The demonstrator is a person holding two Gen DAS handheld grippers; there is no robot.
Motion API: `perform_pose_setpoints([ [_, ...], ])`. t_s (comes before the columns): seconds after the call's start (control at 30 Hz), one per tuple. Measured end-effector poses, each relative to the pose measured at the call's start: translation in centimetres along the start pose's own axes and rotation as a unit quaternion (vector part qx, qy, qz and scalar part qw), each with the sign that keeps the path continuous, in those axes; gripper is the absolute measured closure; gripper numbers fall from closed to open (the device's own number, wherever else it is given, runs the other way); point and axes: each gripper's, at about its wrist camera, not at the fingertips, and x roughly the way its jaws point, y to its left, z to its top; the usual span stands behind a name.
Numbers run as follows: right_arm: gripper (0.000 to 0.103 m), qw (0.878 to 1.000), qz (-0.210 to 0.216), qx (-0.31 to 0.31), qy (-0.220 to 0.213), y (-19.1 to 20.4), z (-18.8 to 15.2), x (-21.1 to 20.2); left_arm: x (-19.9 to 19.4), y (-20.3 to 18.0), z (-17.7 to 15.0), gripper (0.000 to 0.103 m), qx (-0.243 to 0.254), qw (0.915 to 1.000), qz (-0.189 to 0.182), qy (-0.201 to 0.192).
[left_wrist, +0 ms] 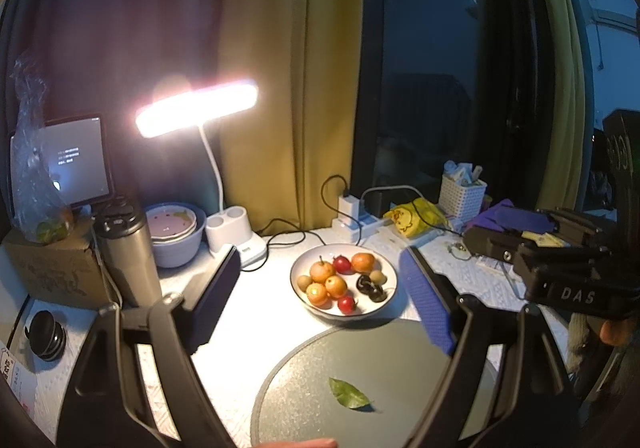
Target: Organize fruits
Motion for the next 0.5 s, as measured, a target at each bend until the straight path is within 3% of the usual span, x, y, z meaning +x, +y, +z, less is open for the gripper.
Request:
perform_pose_setpoints([
  [0.5,0.038,1.0,0.004,0.003,0.012,-1.0,0.1,2.2,3.2,0.6,-0.3,0.02,0.004,0.9996,0.003,0.026],
])
